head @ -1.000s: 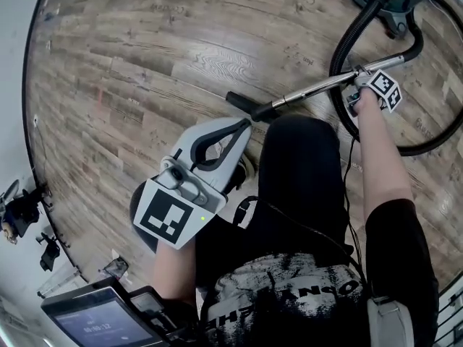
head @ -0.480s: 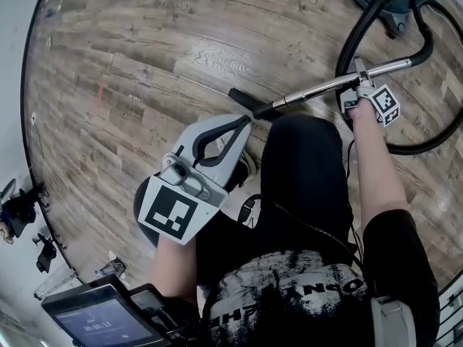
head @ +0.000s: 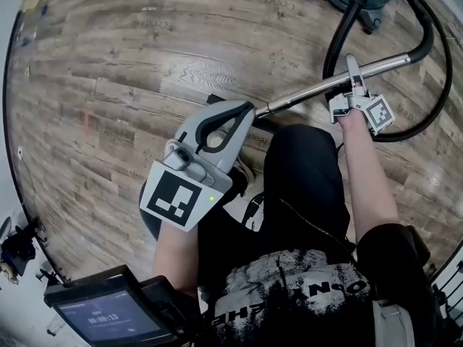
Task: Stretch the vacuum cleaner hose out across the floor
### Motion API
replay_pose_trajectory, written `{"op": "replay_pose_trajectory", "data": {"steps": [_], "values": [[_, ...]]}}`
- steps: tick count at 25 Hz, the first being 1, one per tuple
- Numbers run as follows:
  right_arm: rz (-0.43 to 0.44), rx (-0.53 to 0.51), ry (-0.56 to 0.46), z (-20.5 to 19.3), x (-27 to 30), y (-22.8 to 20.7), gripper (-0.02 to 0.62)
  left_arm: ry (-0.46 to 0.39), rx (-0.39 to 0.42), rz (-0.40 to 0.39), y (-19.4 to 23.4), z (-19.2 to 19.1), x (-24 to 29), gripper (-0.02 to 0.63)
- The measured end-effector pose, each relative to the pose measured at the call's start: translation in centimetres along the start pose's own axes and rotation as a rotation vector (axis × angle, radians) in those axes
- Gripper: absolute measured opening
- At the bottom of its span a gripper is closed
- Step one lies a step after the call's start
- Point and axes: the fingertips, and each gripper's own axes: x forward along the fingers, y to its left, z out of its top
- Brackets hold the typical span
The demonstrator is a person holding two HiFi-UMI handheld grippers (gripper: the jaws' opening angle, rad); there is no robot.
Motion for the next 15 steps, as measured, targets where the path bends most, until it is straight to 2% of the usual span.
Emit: {"op": "replay_pose_trajectory", "data": {"steps": [4,7,9,12,13,15], "values": [[-0.013,-0.035,-0.041,2.4,-1.3,7.0,0.116,0.021,0.021,-0.105,0.2,4.7,-0.3,0.002],[-0.026,-0.073,-0.066,5.8,-3.7,14.8,0.115,0.093,0.072,-0.197,-1.2,9.8,-1.7,0.002],[-0.011,-0.077,-0.08,8.3,-4.8,20.9,0.115,0.13,0.077,-0.229,-2.5,14.0,-2.7,0.002],[0.025,-0.065,-0.096,11.5,-5.9,28.9,0.115,0.178,0.036,-0.266,-4.8,19.3,-3.5,0.003],[0.042,-0.059,-0.105,12.4,-6.1,31.2,0.115,0.204,0.047,-0.279,-5.8,20.5,-3.6,0.007],[0.075,-0.047,-0.124,14.2,-7.0,35.9,0.115,0.266,0.102,-0.302,-8.2,23.2,-3.9,0.056]]}}
